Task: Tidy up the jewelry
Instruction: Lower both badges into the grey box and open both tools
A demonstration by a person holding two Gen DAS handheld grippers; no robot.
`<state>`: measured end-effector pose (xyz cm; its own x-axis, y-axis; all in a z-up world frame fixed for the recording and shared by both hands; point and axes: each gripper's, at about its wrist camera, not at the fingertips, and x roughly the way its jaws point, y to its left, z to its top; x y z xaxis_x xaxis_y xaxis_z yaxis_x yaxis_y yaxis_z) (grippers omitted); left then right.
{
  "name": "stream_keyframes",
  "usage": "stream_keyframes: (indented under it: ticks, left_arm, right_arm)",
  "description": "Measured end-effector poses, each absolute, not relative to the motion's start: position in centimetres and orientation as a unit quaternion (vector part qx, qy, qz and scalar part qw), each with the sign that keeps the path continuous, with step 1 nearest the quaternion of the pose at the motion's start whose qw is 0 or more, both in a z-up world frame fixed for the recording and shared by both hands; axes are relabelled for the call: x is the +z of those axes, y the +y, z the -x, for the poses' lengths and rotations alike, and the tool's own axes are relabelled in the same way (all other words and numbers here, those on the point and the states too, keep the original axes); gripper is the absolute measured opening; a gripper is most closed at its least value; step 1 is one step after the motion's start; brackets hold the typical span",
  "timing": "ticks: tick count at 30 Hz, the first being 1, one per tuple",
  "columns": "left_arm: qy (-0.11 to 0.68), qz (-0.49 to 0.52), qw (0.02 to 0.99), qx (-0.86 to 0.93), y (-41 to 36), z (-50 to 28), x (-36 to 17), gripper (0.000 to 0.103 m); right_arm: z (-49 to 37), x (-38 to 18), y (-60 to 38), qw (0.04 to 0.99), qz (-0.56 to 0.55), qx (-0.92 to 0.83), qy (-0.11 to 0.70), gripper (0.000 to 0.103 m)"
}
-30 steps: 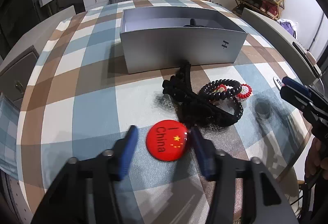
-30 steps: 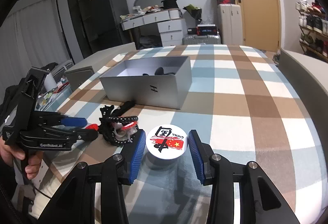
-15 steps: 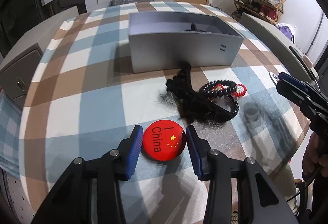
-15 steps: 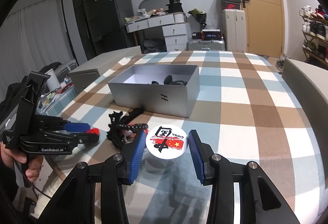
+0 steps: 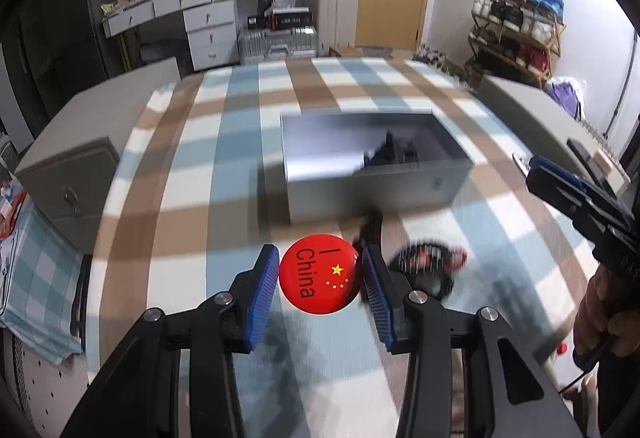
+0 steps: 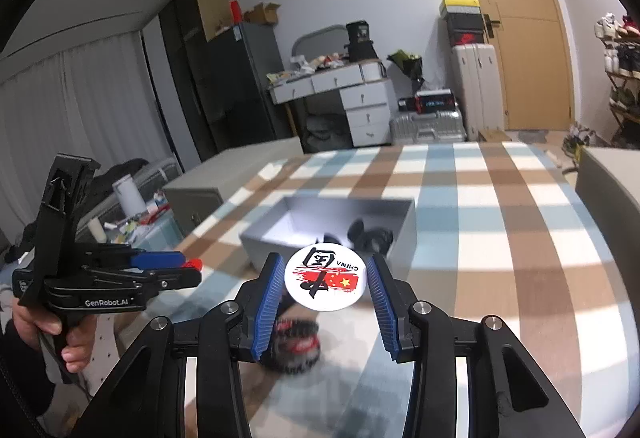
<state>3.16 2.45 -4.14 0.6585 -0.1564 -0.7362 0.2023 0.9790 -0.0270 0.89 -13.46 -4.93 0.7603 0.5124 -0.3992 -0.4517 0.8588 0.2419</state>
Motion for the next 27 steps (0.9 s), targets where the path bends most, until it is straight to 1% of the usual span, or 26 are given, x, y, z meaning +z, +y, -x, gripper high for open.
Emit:
stream_keyframes:
  ticks: [9, 19, 27]
  left_arm:
    - [0.380, -0.017, 0.918, -0.115, 1.9, -8.5, -2.9, 0.037]
    - [0.401, -0.007, 0.905, -0.141, 1.0, -12.7, -4.7, 0.037]
    - [0.421, 0.000, 0.895, -0.148, 1.1, -13.9, -6.1, 0.037]
  right_arm:
    - [-5.5, -2.7, -12.9, 0.935, -0.061, 0.276, 0.212, 0.042]
    - [-11.1, -3.7, -9.7, 0.916, -0.030, 0.311, 0.250, 0.042]
    - [-13.9, -5.3, -7.3, 0.900, -0.014, 0.324, 0.293, 0.042]
